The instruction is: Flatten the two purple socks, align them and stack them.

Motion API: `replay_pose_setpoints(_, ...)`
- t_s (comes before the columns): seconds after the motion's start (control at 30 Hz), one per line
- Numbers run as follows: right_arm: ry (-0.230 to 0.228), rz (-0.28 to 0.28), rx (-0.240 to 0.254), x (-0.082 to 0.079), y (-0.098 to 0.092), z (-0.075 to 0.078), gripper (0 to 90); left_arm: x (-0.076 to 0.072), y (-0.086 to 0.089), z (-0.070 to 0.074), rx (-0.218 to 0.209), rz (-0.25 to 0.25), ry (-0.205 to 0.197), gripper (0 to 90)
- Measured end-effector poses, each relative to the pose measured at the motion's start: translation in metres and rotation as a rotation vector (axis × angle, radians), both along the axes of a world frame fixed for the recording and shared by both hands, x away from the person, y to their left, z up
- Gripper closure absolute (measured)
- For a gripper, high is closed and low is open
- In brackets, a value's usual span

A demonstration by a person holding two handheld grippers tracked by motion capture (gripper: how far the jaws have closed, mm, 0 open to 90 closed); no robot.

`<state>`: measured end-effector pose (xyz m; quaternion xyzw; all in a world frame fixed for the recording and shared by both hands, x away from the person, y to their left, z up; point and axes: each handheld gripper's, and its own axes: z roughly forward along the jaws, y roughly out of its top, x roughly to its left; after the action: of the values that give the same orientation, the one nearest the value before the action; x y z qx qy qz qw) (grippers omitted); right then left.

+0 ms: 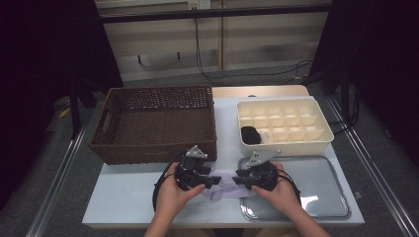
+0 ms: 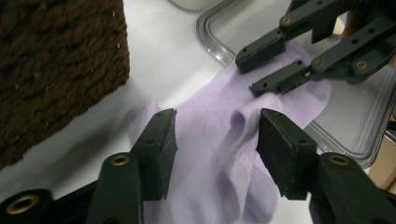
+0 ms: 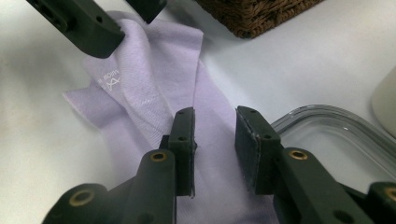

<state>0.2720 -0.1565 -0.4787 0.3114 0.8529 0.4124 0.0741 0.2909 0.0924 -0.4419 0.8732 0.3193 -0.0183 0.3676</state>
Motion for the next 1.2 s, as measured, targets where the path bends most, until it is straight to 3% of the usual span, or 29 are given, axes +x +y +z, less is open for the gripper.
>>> replay_pose_setpoints(0.57,-0.001,0.007,-0.008,0.000,0.001,0.000,69.1,0.002,0.018,0.005,-0.049,0.050,0.006,58.5)
replay_pose_setpoints(0.77,-0.001,0.008,-0.009,0.000,0.001,0.000,69.2,0.006,0.026,0.002,-0.021,0.098,-0.022,55.1)
replay_pose_setpoints(1.0,-0.007,0.009,-0.001,0.000,-0.002,0.002,69.0,0.011,0.033,-0.012,0.028,0.120,0.013,59.9)
replay_pose_setpoints(1.2,-0.033,0.006,0.041,-0.004,-0.001,0.014,68.1,0.009,0.029,-0.015,0.057,0.094,0.038,67.0)
